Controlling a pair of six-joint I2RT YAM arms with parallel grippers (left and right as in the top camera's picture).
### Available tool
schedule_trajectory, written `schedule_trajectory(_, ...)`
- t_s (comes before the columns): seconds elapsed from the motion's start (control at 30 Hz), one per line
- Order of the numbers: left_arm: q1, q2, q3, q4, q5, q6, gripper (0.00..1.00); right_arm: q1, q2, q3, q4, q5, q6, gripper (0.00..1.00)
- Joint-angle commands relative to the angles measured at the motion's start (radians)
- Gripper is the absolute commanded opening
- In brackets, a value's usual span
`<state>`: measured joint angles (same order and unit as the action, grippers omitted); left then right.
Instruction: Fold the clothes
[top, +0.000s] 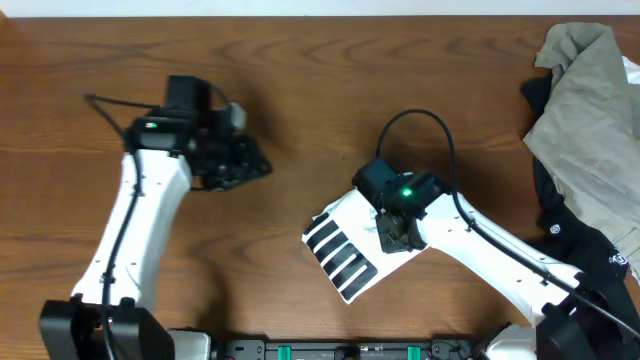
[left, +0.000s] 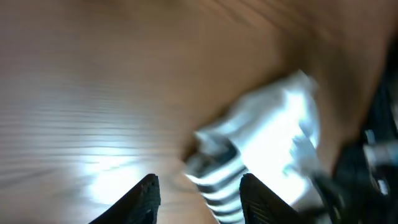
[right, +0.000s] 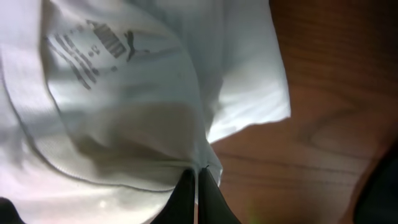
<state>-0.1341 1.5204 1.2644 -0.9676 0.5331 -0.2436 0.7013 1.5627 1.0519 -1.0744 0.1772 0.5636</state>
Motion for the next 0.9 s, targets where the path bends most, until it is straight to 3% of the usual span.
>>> schedule_trajectory(0.0,-0.101,0.004,0.001,0.010,0.084,0.072,0.44,-0.009,0.005,-0.002,0.019,0.037,0.024,0.02)
schedule_trajectory(0.23,-0.246,0.004,0.001,0.036,0.005,0.074,0.44,-0.010,0.029,-0.007,0.119,0.099,0.058,0.03)
schedule_trajectory(0.57,-0.286,0.031,0.000,0.071,-0.003,0.075,0.44,-0.047,0.117,-0.007,0.111,0.130,0.132,0.03)
schedule_trajectory(0.87,-0.335,0.171,0.000,0.115,-0.003,0.075,0.43,-0.082,0.125,-0.007,0.114,0.193,0.186,0.03)
